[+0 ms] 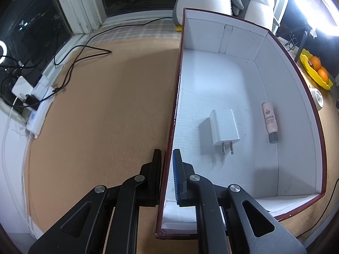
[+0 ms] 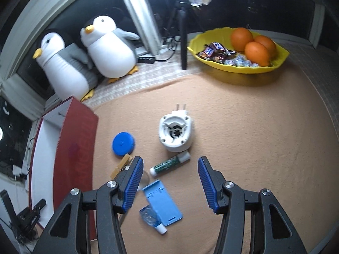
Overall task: Organize rigid objects
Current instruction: 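Move the right gripper to the white plug-in air freshener and grasp it, then carry the air freshener into the box and release it with the right gripper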
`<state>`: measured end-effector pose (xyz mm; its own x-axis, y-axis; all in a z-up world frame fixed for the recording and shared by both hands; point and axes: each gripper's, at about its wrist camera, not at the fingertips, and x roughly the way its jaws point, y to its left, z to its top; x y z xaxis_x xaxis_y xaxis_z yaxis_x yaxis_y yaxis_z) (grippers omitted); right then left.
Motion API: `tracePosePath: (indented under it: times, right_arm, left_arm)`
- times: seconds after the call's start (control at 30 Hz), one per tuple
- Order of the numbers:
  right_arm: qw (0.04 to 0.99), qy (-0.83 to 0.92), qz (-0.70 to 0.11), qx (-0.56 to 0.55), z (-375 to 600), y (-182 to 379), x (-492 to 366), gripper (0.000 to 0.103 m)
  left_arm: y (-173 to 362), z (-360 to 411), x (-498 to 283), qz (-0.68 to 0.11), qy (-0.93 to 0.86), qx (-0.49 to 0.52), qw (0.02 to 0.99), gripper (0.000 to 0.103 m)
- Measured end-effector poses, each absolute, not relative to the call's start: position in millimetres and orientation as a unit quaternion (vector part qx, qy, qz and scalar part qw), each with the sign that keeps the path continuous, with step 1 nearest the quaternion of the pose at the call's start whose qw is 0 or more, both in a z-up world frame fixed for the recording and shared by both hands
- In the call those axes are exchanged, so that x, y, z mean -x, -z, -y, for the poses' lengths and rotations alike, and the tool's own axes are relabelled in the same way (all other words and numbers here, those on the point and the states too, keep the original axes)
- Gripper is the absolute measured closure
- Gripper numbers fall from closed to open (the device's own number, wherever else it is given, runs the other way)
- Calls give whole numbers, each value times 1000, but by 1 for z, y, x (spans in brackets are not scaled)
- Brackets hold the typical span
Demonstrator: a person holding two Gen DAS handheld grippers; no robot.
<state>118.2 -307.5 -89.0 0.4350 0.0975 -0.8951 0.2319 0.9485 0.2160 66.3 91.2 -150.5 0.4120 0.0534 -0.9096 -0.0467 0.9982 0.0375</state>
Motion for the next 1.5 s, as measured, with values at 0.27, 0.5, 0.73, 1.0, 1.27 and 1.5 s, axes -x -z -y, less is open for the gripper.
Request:
tracePosePath:
  times: [0.27, 0.5, 0.73, 1.0, 1.27, 1.5]
  right_arm:
    - [813, 65, -538, -214, 338, 113, -142, 53]
    - [800, 68, -554, -220, 343, 131, -162, 54]
    - [796, 67, -565, -208, 339, 141, -173, 57]
    - [784, 66, -586, -194, 333, 157, -184, 73]
    - [787, 68, -586, -183, 332, 159, -184, 84]
    - [799, 69, -570, -177, 333, 143, -171, 85]
  left_arm:
    - [151, -91, -67, -543, -25, -9, 839, 94]
    - [151, -89, -67, -544, -25, -13, 839, 94]
    - [151, -88, -68, -544, -26, -20, 838, 94]
    - [151, -86, -68, -546, -26, -25, 837, 94]
    - [151, -86, -69, -545, -30, -22, 838, 94]
    - [151, -87, -68, -543, -32, -16, 839, 94]
